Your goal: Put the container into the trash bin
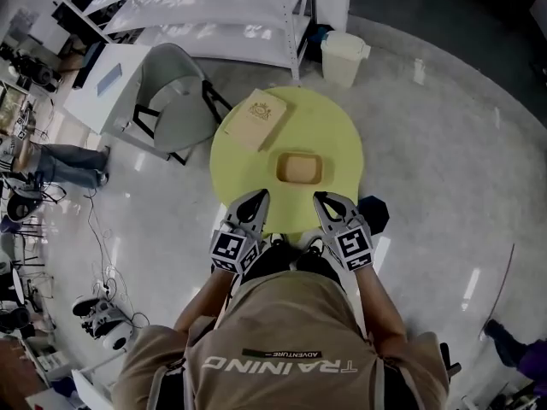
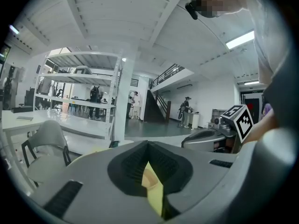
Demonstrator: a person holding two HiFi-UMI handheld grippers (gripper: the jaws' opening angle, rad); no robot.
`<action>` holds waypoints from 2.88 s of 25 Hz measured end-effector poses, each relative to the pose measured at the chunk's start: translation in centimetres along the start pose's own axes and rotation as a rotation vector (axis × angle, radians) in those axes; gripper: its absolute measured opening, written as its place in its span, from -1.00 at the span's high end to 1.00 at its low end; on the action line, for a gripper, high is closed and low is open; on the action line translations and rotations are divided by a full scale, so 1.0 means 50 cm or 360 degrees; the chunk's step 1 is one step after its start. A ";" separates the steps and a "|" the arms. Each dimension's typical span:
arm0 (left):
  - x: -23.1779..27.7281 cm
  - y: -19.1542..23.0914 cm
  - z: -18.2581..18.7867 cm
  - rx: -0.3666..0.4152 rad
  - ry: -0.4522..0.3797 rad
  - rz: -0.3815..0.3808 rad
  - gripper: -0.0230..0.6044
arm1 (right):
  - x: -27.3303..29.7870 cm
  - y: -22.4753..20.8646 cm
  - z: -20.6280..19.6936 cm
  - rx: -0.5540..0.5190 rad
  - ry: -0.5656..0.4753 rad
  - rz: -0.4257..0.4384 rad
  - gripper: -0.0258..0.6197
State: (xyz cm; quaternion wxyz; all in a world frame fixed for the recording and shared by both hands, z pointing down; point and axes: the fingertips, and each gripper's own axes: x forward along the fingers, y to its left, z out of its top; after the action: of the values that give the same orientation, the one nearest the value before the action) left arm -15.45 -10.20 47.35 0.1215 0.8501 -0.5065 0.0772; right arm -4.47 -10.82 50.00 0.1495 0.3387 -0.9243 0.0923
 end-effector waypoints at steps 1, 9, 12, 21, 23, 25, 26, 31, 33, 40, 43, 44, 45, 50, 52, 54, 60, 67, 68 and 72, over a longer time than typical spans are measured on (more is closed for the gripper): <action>0.006 0.007 0.000 0.0001 -0.0001 -0.0005 0.92 | 0.012 -0.001 0.002 -0.0008 0.0007 0.0007 0.91; 0.031 0.067 -0.030 0.0001 0.0033 -0.0084 0.92 | 0.101 0.005 -0.039 -0.0037 0.0171 -0.0005 0.91; 0.038 0.087 -0.030 -0.0011 0.0034 -0.0102 0.92 | 0.119 -0.001 -0.052 -0.0032 0.0223 -0.0035 0.91; 0.044 0.128 -0.040 -0.0006 0.0036 -0.0207 0.92 | 0.178 0.002 -0.103 -0.0110 0.0379 -0.0101 0.91; 0.044 0.139 -0.044 -0.0007 0.0037 -0.0235 0.92 | 0.195 0.003 -0.119 -0.0185 0.0445 -0.0111 0.91; 0.042 0.145 -0.045 -0.0012 0.0034 -0.0263 0.92 | 0.208 0.004 -0.134 -0.0255 0.0505 -0.0117 0.90; 0.041 0.147 -0.046 -0.0011 0.0034 -0.0276 0.92 | 0.215 0.006 -0.144 -0.0287 0.0533 -0.0115 0.90; 0.040 0.159 -0.055 -0.0013 0.0059 -0.0287 0.92 | 0.256 0.020 -0.204 -0.0466 0.0730 0.0024 0.60; 0.039 0.159 -0.057 -0.0030 0.0066 -0.0269 0.92 | 0.270 0.021 -0.229 -0.0565 0.0822 0.0098 0.60; 0.030 0.139 -0.074 -0.0070 0.0076 -0.0225 0.92 | 0.307 0.008 -0.342 -0.0846 0.1150 0.0335 0.60; 0.023 0.151 -0.095 -0.0098 0.0105 -0.0200 0.92 | 0.328 0.003 -0.374 -0.0928 0.1237 0.0375 0.60; 0.020 0.156 -0.103 -0.0105 0.0120 -0.0192 0.92 | 0.334 0.002 -0.383 -0.0944 0.1260 0.0389 0.60; 0.017 0.161 -0.110 -0.0110 0.0132 -0.0184 0.92 | 0.339 0.001 -0.394 -0.0957 0.1286 0.0403 0.60; 0.020 0.177 -0.135 -0.0142 0.0161 -0.0162 0.92 | 0.354 -0.004 -0.436 -0.0942 0.1372 0.0451 0.61; 0.028 0.183 -0.143 -0.0146 0.0173 -0.0165 0.92 | 0.363 -0.009 -0.440 -0.0939 0.1373 0.0441 0.73; 0.037 0.187 -0.150 -0.0137 0.0185 -0.0175 0.92 | 0.370 -0.012 -0.444 -0.0934 0.1373 0.0441 0.80; 0.064 0.188 -0.166 -0.0125 0.0219 -0.0230 0.92 | 0.380 -0.012 -0.454 -0.0921 0.1381 0.0467 0.84; 0.092 0.152 -0.158 -0.0091 0.0243 -0.0340 0.92 | 0.339 -0.017 -0.415 -0.0758 0.1294 0.0362 0.84; 0.097 0.142 -0.154 -0.0081 0.0240 -0.0360 0.92 | 0.327 -0.021 -0.412 -0.0737 0.1290 0.0343 0.84; 0.116 0.095 -0.147 -0.0041 0.0246 -0.0459 0.92 | 0.273 -0.039 -0.415 -0.0634 0.1271 0.0229 0.84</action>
State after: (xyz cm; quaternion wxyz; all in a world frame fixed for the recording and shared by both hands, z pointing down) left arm -16.92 -15.15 56.46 0.1809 0.9040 -0.3692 0.1175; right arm -8.67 -14.79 74.20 0.5498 0.1760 -0.8153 0.0462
